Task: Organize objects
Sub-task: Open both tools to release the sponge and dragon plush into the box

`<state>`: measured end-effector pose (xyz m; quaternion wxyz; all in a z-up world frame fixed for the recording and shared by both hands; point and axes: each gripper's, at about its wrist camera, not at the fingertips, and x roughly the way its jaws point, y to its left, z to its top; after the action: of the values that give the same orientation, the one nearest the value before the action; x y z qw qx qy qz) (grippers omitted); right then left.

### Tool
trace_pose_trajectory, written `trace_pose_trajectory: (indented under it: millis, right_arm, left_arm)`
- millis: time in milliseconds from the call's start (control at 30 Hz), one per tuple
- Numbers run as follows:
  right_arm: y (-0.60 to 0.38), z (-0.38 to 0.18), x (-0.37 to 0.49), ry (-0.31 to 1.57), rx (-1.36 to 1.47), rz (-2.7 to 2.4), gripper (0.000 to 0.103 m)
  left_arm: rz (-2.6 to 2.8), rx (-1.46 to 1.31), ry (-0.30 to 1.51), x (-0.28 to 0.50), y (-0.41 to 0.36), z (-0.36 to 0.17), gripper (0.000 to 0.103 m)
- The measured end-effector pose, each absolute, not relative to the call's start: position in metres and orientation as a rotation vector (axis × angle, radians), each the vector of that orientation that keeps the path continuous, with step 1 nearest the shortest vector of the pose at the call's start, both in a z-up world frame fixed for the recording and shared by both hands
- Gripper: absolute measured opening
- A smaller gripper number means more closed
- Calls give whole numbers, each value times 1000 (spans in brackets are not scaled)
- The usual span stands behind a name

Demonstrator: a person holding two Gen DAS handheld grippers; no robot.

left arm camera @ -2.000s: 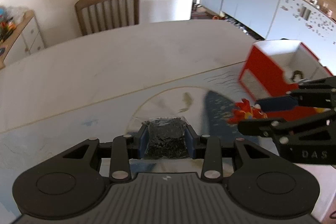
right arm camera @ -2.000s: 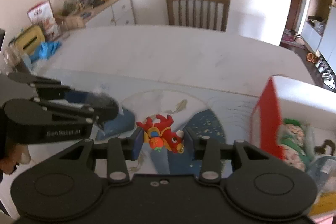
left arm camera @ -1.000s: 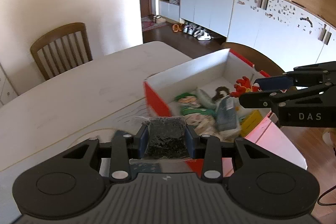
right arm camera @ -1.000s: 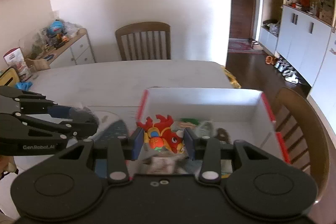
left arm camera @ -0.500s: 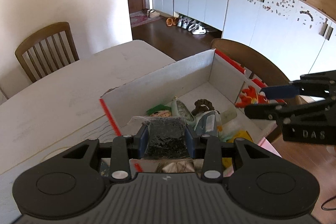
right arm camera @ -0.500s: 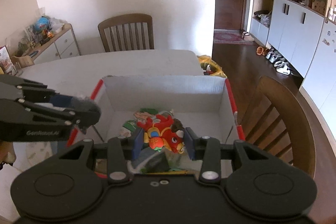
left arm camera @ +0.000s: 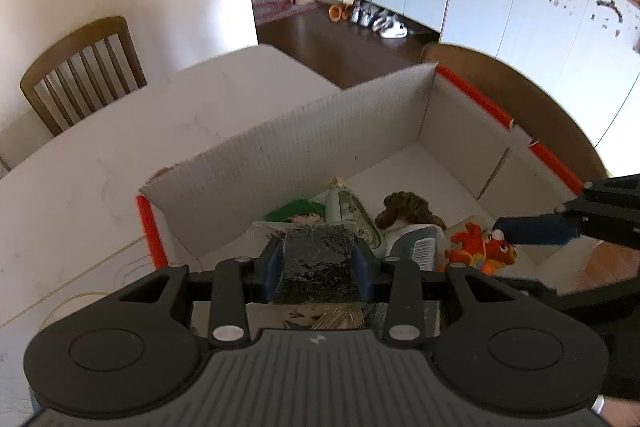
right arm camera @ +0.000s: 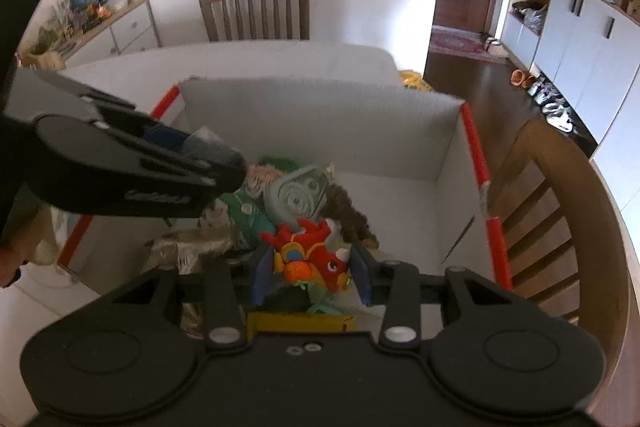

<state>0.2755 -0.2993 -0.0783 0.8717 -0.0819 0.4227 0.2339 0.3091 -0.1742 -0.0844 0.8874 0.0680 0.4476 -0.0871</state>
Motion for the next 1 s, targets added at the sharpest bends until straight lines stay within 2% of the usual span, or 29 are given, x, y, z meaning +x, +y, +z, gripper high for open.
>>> trace_pose_trajectory:
  millis: [400, 800, 867, 933, 1000]
  right_arm:
    - [-294, -99, 286, 937, -204, 500, 40]
    - [-297, -100, 286, 942, -189, 496, 44]
    - [-299, -98, 285, 936, -185, 496, 46]
    - [-301, -96, 283, 931, -183, 494, 48]
    - [-302, -93, 282, 926, -176, 492, 50]
  left_arm:
    - [-176, 192, 1014, 327, -183, -117, 38]
    - [-181, 197, 1015, 326, -184, -118, 39]
    - [-180, 194, 1005, 323, -183, -116, 43]
    - [-182, 190, 993, 320, -183, -113, 54]
    - [-182, 186, 978, 315, -183, -109, 58]
